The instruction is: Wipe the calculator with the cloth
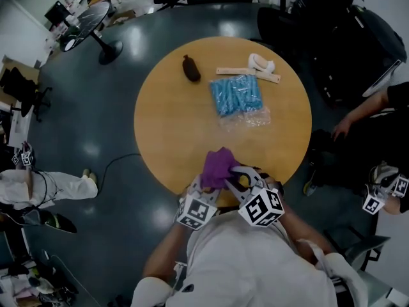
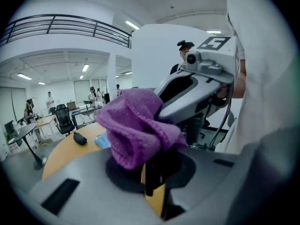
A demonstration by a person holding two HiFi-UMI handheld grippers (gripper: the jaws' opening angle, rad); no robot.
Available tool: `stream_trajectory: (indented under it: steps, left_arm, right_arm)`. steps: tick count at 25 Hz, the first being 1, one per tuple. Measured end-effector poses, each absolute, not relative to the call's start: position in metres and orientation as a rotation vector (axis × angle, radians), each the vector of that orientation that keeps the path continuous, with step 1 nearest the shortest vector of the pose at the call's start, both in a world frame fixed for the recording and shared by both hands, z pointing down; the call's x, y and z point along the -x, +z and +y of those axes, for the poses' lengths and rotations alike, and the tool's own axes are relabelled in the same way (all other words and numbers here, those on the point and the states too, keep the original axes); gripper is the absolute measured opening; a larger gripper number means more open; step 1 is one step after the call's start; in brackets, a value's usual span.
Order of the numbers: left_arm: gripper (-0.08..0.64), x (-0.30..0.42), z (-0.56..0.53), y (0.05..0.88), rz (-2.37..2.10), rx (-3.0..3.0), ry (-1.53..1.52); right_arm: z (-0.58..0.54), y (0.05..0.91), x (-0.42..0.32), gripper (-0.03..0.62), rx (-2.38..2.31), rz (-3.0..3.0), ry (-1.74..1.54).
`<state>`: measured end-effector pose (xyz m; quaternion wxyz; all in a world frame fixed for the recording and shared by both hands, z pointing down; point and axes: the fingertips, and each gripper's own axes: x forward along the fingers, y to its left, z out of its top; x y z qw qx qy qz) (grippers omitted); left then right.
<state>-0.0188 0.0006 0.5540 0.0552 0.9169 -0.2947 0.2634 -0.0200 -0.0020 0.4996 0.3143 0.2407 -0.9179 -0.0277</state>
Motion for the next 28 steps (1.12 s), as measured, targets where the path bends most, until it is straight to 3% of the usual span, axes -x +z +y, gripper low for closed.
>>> stream_trajectory:
  steps: [28]
  left_arm:
    - [0.043,0.03,0.009,0.523,-0.825,-3.007,0.713]
  right_arm:
    - [-0.003,0.567,-0.076,0.071,-0.654,-2.488,0.575]
